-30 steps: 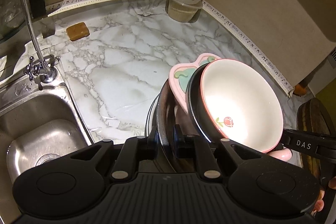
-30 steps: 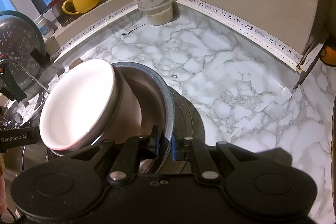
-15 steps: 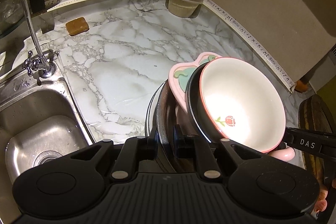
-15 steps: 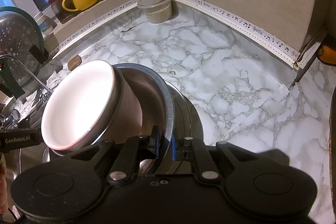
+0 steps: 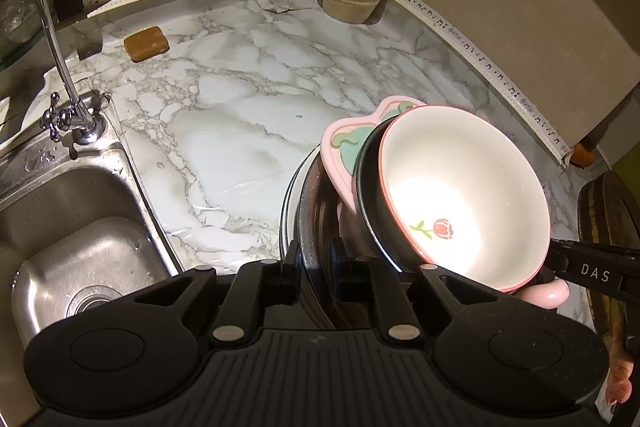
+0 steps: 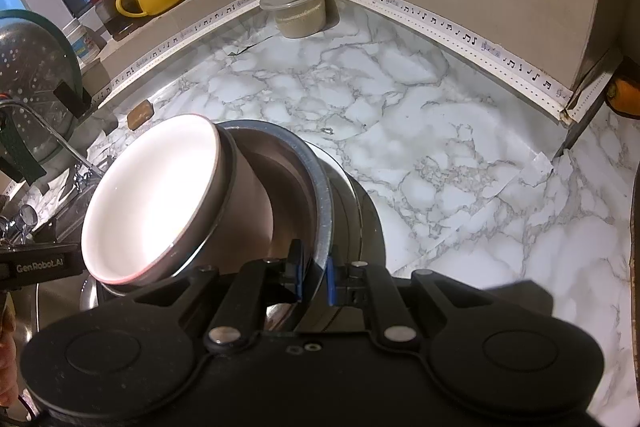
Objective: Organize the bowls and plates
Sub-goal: 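Carry the steel pot with both grippers over the counter toward the sink, then lower the steel pot onto the counter by the sink and open both grippers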
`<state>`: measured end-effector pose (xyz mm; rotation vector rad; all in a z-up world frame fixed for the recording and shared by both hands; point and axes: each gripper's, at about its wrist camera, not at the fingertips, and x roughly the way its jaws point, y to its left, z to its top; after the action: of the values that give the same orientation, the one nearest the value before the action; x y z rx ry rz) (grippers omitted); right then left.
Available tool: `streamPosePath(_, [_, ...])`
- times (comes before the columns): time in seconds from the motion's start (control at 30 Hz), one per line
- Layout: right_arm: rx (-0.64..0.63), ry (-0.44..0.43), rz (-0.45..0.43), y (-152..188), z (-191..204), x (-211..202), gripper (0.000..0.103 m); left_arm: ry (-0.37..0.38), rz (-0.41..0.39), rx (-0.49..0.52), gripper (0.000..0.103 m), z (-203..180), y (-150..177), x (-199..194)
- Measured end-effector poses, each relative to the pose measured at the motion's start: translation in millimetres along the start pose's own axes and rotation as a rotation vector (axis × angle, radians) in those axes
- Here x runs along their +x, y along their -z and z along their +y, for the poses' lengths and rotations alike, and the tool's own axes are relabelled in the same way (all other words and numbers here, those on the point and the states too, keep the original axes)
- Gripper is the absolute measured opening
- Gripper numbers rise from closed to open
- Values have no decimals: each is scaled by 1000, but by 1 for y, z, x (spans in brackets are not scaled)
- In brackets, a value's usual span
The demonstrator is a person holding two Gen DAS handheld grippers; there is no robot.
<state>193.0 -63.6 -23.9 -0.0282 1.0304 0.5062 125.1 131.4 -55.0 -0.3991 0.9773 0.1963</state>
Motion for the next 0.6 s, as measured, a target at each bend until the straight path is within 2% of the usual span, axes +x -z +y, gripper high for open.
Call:
streamPosePath(0.23, [10,-6,11,0,-1,5,12,-8,5,-9,13,2,1,6])
streamPosePath(0.47, [15,-7,16,-1,-4,10,13,-22,-9,26,13,-2,-1,7])
streamPosePath(0.6, [10,-2,11,-3,-3,13,19,-26,0,38,13,-2,-3,8])
